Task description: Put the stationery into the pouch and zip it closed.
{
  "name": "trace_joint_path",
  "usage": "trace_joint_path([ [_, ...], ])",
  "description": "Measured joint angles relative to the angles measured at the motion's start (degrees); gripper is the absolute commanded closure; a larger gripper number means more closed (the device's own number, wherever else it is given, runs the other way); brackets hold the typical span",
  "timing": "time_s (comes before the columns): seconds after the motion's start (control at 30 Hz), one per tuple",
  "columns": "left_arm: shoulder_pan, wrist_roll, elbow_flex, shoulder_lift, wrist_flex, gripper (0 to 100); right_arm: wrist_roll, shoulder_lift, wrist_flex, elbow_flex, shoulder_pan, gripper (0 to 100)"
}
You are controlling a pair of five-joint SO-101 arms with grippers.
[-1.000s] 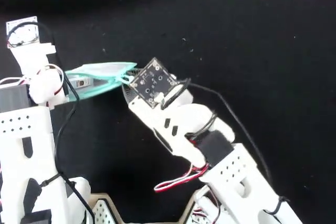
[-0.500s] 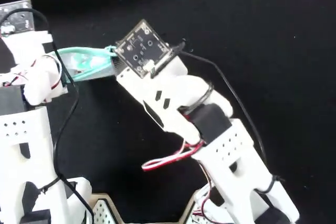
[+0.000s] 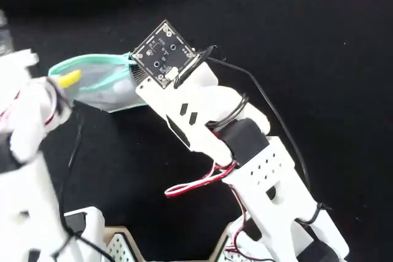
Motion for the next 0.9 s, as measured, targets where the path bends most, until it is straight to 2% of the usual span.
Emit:
trace_joint_path([
  [0.13,-0.8,0.1,2.0,-10.9,0.0,70,0.0,0.7,0.0,-1.8,-0.1,98.6],
  [0.23,3.7,0.0,7.3,-17.6,-1.5,70,0.0,0.7,0.0,-2.7,-0.1,98.6],
  [0.4,11.3,-2.6,23.1,-20.6,-12.7,70,0.0,0.7,0.0,-3.3,-0.1,98.6],
  [0.63,12.4,-3.5,46.6,-20.1,-36.0,70,0.0,0.7,1.7,-3.3,-3.6,98.6],
  [0.73,12.4,-3.5,49.7,-20.3,-39.9,70,2.7,0.6,3.9,-3.5,-7.4,98.6],
  [0.9,12.4,-3.6,49.8,-20.6,-41.1,70,7.6,0.6,6.1,-3.9,-11.1,98.6],
])
